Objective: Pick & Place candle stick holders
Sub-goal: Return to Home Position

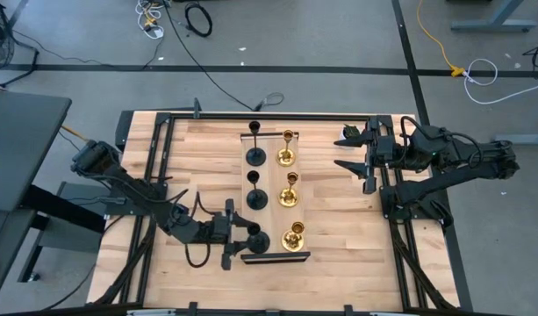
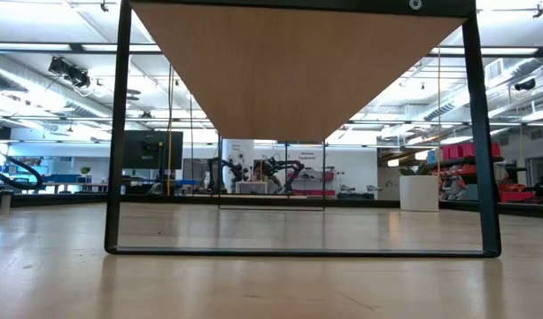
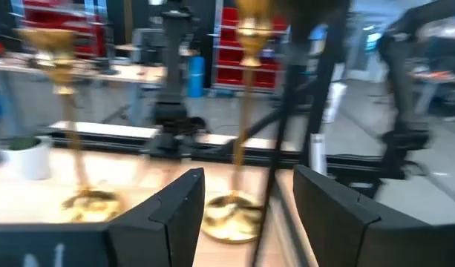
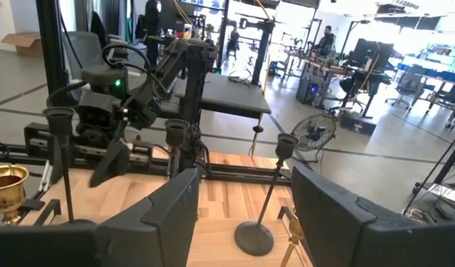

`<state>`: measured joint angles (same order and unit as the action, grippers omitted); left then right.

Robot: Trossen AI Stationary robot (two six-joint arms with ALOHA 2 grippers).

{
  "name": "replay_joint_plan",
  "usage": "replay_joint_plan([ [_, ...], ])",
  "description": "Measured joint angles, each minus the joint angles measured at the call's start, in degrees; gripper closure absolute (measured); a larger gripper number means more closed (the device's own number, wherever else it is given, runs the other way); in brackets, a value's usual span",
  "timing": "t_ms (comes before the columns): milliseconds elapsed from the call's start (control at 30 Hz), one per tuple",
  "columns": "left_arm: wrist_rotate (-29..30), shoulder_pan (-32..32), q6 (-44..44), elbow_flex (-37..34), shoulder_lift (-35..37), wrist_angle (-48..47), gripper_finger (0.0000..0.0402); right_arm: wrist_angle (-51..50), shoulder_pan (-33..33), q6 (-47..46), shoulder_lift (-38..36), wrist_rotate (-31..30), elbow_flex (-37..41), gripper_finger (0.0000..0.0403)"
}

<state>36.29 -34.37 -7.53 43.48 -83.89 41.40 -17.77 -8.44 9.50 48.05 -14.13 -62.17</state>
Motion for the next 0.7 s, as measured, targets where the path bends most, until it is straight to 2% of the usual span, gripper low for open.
replay_joint_plan([
  [400,13.4,-3.8,3.5,0.0,9.3,-13.6,0.0199,-0.6,0.0,-0.1,-0.3,0.0,0.0,0.0188],
  [567,14.8,-4.5,3.8,0.0,12.1,-17.6,0.02,-1.6,0.0,-0.4,-0.3,0.0,0.0,0.0188],
  [700,18.8,-4.5,-1.3,0.0,14.0,-27.0,0.02,-2.5,0.0,-1.6,-0.4,-0.4,1.7,0.0188],
])
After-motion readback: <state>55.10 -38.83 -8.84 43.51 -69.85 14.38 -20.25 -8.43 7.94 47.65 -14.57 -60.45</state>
